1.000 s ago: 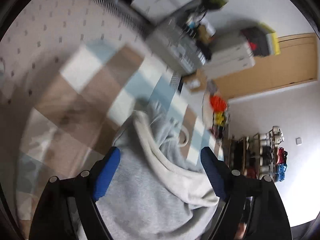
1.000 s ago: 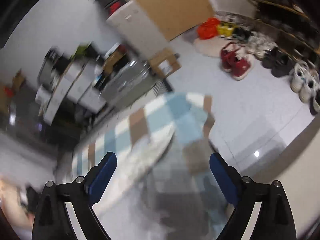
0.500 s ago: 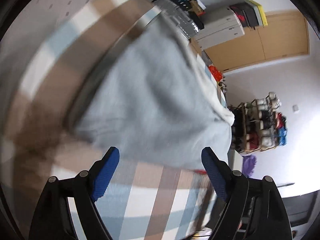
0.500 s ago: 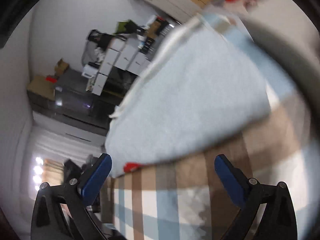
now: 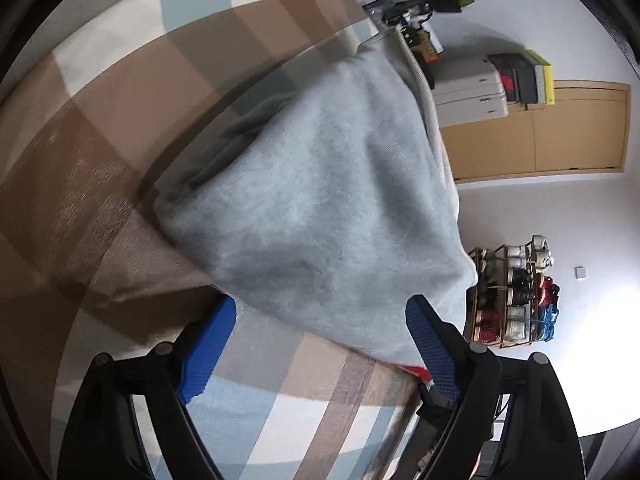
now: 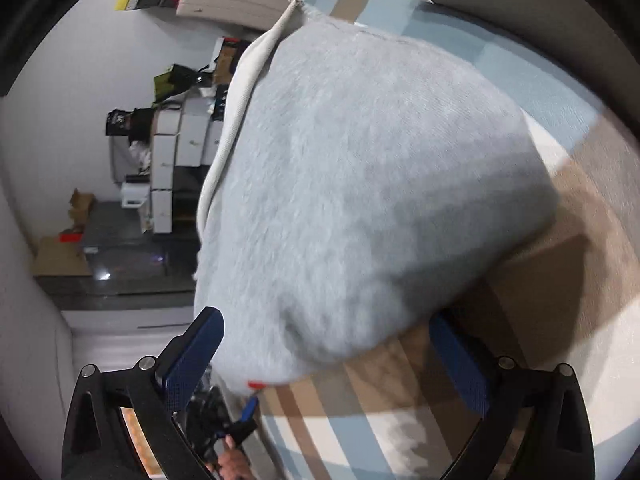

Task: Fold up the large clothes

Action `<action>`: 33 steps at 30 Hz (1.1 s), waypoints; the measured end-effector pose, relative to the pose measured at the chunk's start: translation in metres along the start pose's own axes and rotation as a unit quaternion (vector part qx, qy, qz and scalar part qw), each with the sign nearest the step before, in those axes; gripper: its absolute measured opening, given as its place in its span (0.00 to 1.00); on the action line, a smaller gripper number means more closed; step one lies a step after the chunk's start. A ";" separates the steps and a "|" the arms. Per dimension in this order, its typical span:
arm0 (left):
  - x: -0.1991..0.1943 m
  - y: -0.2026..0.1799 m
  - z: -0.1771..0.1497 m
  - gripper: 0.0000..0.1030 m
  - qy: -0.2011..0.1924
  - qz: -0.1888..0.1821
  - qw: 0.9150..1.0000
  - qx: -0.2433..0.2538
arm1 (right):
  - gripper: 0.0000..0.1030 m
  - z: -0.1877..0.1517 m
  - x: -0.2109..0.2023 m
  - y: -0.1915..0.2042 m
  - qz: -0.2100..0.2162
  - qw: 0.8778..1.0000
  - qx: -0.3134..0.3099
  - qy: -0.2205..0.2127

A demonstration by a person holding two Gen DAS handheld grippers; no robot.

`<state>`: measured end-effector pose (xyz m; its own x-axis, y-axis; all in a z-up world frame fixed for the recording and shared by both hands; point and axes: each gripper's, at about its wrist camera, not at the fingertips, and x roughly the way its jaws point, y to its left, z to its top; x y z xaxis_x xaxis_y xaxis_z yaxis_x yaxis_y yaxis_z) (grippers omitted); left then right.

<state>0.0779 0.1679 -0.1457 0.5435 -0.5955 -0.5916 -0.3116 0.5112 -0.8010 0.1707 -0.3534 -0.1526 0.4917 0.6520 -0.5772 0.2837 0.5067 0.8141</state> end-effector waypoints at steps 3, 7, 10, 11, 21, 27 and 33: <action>0.005 -0.007 0.002 0.86 -0.013 -0.001 1.000 0.004 | 1.00 0.002 0.007 0.007 -0.010 1.000 0.005 -0.013; 0.021 -0.012 0.010 0.86 -0.011 -0.041 0.999 0.007 | 0.99 0.011 0.002 0.010 0.006 0.999 0.004 -0.043; 0.008 -0.025 0.011 0.86 -0.026 -0.109 0.993 0.048 | 0.99 0.007 -0.005 0.025 0.052 0.995 -0.041 -0.069; 0.001 -0.030 0.009 0.86 -0.043 -0.126 0.989 0.064 | 0.99 0.004 -0.008 0.032 0.068 0.993 -0.068 -0.071; 0.019 -0.015 0.016 0.84 -0.044 -0.048 0.997 0.037 | 0.95 0.007 -0.004 0.020 -0.048 0.992 -0.092 -0.071; 0.025 -0.027 0.026 0.82 -0.068 -0.018 0.997 0.036 | 0.35 0.017 0.001 0.021 -0.097 0.989 -0.083 -0.075; 0.023 0.002 0.024 0.11 -0.071 -0.033 0.997 -0.028 | 0.18 0.009 -0.014 0.007 -0.054 0.988 -0.096 -0.110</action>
<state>0.1089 0.1702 -0.1592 0.6682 -0.5306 -0.5214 -0.3130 0.4353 -0.8441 0.1731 -0.3643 -0.1385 0.6406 0.4595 -0.6152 0.1932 0.6789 0.7083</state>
